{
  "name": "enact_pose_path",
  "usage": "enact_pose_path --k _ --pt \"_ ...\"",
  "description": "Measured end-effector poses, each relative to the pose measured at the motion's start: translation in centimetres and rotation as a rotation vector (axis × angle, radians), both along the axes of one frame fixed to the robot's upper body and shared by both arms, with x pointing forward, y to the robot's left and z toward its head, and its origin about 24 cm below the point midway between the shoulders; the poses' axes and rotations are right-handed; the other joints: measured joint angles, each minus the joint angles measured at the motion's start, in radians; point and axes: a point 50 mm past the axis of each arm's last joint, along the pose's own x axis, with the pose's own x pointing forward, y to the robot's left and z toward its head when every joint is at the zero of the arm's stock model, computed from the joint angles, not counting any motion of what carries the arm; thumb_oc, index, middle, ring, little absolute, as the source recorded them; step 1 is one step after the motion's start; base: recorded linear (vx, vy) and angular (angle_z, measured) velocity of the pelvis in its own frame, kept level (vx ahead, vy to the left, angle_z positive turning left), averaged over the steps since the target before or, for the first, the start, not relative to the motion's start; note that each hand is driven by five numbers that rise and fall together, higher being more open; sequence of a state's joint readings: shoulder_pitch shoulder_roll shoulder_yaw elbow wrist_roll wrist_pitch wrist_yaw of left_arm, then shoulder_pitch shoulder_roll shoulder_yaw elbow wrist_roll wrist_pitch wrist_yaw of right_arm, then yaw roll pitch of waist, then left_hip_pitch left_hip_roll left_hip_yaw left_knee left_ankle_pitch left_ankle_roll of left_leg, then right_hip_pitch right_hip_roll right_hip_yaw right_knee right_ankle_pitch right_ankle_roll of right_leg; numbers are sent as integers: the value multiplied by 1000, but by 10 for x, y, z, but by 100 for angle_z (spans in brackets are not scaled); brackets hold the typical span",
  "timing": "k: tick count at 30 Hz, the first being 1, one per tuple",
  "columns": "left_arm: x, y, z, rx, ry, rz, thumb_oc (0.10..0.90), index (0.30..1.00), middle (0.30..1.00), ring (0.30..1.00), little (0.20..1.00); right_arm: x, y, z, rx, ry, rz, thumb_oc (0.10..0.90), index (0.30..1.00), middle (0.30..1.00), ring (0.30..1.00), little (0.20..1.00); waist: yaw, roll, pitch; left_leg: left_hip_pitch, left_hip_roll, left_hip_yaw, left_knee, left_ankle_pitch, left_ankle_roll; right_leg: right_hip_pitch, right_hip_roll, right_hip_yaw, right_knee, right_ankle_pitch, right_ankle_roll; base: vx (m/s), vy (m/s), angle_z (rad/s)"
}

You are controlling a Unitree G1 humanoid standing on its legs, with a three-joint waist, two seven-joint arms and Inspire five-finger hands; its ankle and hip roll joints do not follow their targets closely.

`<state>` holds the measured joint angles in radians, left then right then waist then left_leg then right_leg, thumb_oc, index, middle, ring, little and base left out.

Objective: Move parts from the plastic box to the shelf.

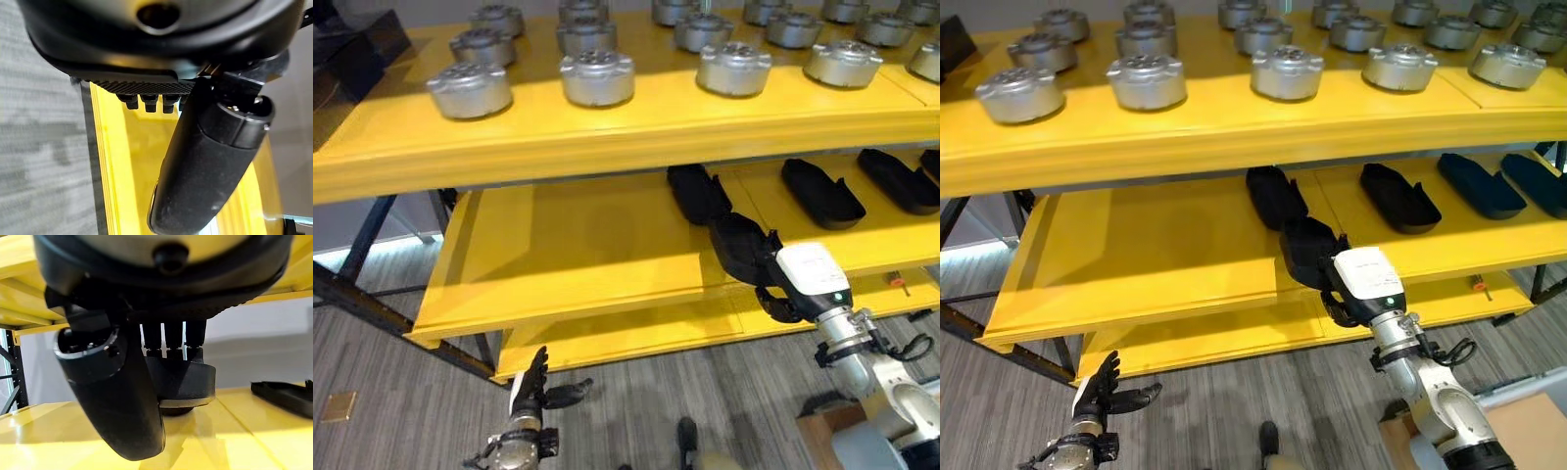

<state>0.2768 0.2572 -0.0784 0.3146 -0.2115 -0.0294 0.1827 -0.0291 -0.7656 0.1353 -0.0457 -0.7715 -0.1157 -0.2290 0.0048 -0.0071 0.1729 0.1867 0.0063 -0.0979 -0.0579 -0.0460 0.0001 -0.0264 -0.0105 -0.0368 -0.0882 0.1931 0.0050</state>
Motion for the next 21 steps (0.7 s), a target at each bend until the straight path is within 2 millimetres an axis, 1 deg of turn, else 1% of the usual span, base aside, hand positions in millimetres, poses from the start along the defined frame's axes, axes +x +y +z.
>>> enact_pose_path --k 2,4,6,8,9,11,12,13,14,16,17,18,19,20,21 --pt "5 -4 2 -8 -14 -17 900 1000 1000 1000 1000 5 -3 9 -26 -26 -4 400 300 300 300 300 0 -1 1 -9 17 -1 4 8 -16 0 13 -9 0 -13 -20 78 -140 14" --pt "12 -5 5 -10 -35 -22 900 1000 1000 1000 1000 7 -6 16 -45 -47 -10 400 300 300 300 300 -2 -5 3 -14 33 -9 23 3 -34 9 28 -32 0 -26 -32 81 -138 19" --pt "18 -6 8 -18 -52 -21 900 1000 1000 1000 1000 7 -8 19 -52 -52 -12 400 300 300 300 300 -4 -9 5 -19 43 -22 51 -11 -53 24 36 -53 0 -43 -28 6 -143 32" --pt "24 -5 11 -19 -71 -16 900 1000 1000 1000 1000 11 -6 25 -47 -75 2 400 300 300 300 300 2 -28 15 -69 36 -30 145 -26 -76 30 32 -67 0 -52 -25 -49 -111 35" --pt "25 -4 12 -15 -75 -15 900 1000 1000 1000 1000 13 -3 30 -48 -92 17 400 300 300 300 300 4 -44 24 -112 23 -30 221 -29 -81 30 21 -77 0 -52 -26 -53 -70 39" --pt "26 -5 12 -16 -75 -19 900 1000 1000 1000 1000 15 -1 39 -58 -121 40 400 300 300 300 300 5 -59 38 -202 10 -21 366 -28 -87 30 6 -110 -1 -60 -37 0 -23 56" --pt "26 -5 10 -17 -68 -22 900 1000 1000 1000 1000 15 0 43 -69 -134 48 400 300 300 300 300 4 -60 46 -249 10 -6 440 -28 -92 29 1 -125 -1 -63 -41 91 30 67" --pt "25 -4 9 -14 -58 -21 900 1000 1000 1000 1000 15 0 46 -75 -148 53 400 300 300 300 300 0 -61 55 -292 33 28 484 -45 -82 28 -2 -146 -4 -69 -53 152 62 66" --pt "25 -3 8 -9 -51 -21 900 1000 1000 1000 1000 15 0 47 -72 -155 56 400 300 300 300 300 -1 -65 60 -311 70 50 472 -46 -81 26 -1 -163 -9 -75 -60 155 100 52" --pt "24 1 8 5 -45 -24 900 1000 1000 1000 1000 15 1 49 -72 -164 66 400 300 300 300 300 4 -80 70 -309 138 59 363 -36 -97 12 -3 -164 -9 -79 -59 117 87 24" --pt "24 2 8 10 -41 -29 900 1000 1000 1000 1000 15 3 52 -71 -175 71 400 300 300 300 300 2 -83 78 -303 174 66 276 -17 -120 8 -4 -166 -8 -84 -53 148 99 38" --pt "23 1 5 11 -26 -39 900 1000 1000 1000 1000 14 1 53 -65 -184 63 400 300 300 300 300 -9 -78 84 -284 238 73 141 33 -155 9 -7 -158 0 -83 -52 234 212 42" --pt "23 0 4 9 -21 -48 900 1000 1000 1000 1000 14 0 52 -66 -181 57 400 300 300 300 300 -9 -73 85 -270 259 93 98 52 -166 10 -6 -160 0 -83 -52 221 210 36" --pt "22 -2 4 3 -19 -60 900 1000 1000 1000 1000 14 -1 52 -70 -178 46 400 300 300 300 300 -4 -65 86 -265 272 93 85 67 -168 10 -7 -158 0 -82 -52 155 169 -4" --pt "21 -3 3 -2 -16 -64 900 1000 1000 1000 1000 14 -2 52 -68 -179 40 400 300 300 300 300 0 -56 86 -250 268 104 86 65 -167 7 -10 -152 -6 -66 -28 135 128 -24"
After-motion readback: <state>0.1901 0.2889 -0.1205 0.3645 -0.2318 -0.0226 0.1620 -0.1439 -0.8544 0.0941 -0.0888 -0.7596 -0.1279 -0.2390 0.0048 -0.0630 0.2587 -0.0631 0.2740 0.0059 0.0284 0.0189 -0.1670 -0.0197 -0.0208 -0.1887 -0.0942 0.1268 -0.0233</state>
